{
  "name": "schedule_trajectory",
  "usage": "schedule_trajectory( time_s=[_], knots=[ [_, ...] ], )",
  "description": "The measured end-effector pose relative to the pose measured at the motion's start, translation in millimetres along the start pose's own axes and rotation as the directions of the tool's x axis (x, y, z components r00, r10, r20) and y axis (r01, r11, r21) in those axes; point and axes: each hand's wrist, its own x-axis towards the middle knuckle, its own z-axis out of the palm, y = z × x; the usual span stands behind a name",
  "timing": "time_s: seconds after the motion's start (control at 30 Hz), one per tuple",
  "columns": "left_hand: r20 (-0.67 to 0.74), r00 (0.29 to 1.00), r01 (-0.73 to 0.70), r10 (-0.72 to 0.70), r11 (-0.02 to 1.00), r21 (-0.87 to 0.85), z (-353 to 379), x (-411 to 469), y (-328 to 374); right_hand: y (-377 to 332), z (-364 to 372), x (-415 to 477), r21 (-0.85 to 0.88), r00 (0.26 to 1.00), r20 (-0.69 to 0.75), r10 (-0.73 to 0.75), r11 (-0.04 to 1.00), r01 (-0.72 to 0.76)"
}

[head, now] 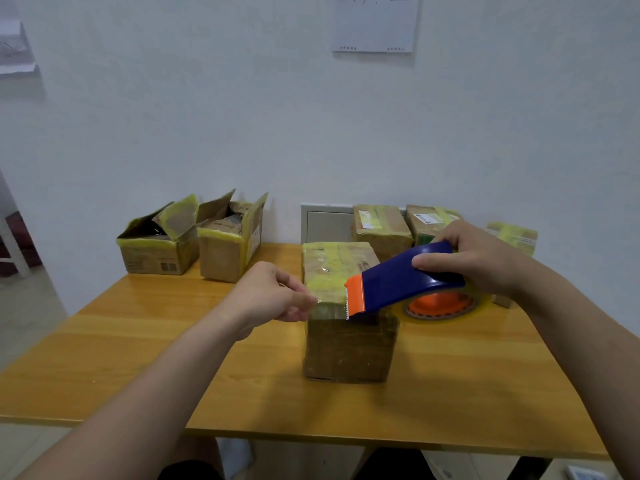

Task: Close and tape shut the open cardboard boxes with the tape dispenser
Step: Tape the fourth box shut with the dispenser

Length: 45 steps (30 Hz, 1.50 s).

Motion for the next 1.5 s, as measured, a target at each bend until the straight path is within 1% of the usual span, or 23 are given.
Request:
schedule_trajectory(
  time_s=[0.07,0.13,0.2,0.23,0.3,0.37,0.43,0.47,0.5,0.57,0.63,0.7,0.8,0.93,1.03,1.13,1.2,1.27,1.4,1.43,1.5],
  knots=[
    [0.057,0.998,0.028,-0.026,0.999,-0.038,-5,1,-2,1,1,1,0.006,1.0,0.007,0.012,1.0,-0.012],
    [0.071,0.996,0.059,-0.057,0.998,-0.035,-12,4,-8,2,1,1,0.003,1.0,0.004,0.019,1.0,-0.019],
    [0.017,0.997,0.082,-0.081,0.997,-0.007,-23,10,-17,4,0,1,0.011,1.0,0.001,0.022,1.0,-0.022],
    [-0.027,0.997,0.072,-0.071,0.997,0.015,-28,13,-22,5,0,1,0.02,1.0,0.0,0.024,1.0,-0.024],
    [-0.104,0.994,-0.006,0.014,0.997,0.07,-33,18,-27,6,0,1,0.035,1.0,0.001,0.025,0.999,-0.025],
    [-0.118,0.975,-0.173,0.19,0.975,0.139,-28,19,-22,6,1,2,0.041,1.0,0.006,0.025,0.999,-0.026],
    [-0.019,0.933,-0.348,0.36,0.914,0.208,-15,20,-12,5,2,3,0.041,1.0,0.016,0.022,0.999,-0.023],
    [0.053,0.915,-0.401,0.4,0.885,0.238,-8,24,-9,5,2,3,0.045,1.0,0.021,0.022,0.999,-0.023],
    [0.129,0.906,-0.424,0.404,0.867,0.261,0,28,-8,6,2,3,0.051,1.0,0.021,0.023,0.998,-0.024],
    [0.254,0.903,-0.411,0.347,0.87,0.272,11,38,-12,7,1,0,0.063,1.0,0.02,0.022,0.998,-0.023],
    [0.299,0.898,-0.393,0.322,0.893,0.218,15,44,-20,9,1,-2,0.069,1.0,0.024,0.019,0.997,-0.021],
    [0.283,0.902,-0.38,0.327,0.911,0.158,15,47,-26,10,1,-2,0.069,1.0,0.025,0.014,0.997,-0.016],
    [0.262,0.911,-0.359,0.318,0.925,0.127,13,47,-30,7,2,-1,0.07,1.0,0.02,-0.002,0.998,0.0],
    [0.264,0.902,-0.382,0.341,0.916,0.123,11,48,-33,9,-4,-4,0.064,0.999,0.038,-0.003,0.998,0.001],
    [0.252,0.9,-0.396,0.356,0.909,0.131,9,51,-36,18,-13,-13,0.066,1.0,0.0,0.01,0.998,-0.01],
    [0.255,0.896,-0.408,0.365,0.901,0.145,9,53,-35,25,-16,-24,0.092,1.0,0.022,0.022,0.995,-0.024],
    [0.257,0.899,-0.407,0.355,0.894,0.186,8,53,-30,26,-15,-24,0.075,1.0,0.026,0.016,0.997,-0.018],
    [0.254,0.907,-0.4,0.336,0.877,0.267,8,53,-21,24,-14,-23,0.054,1.0,0.009,0.013,0.998,-0.013],
    [0.222,0.92,-0.391,0.323,0.803,0.451,18,57,0,21,-13,-20,0.035,1.0,-0.013,0.005,0.999,-0.004],
    [0.221,0.919,-0.393,0.325,0.79,0.471,23,58,3,23,-14,-20,0.03,1.0,-0.01,0.007,1.0,-0.006],
    [0.234,0.917,-0.394,0.322,0.818,0.419,30,59,3,26,-14,-21,0.021,1.0,-0.001,0.009,1.0,-0.009]
  ],
)
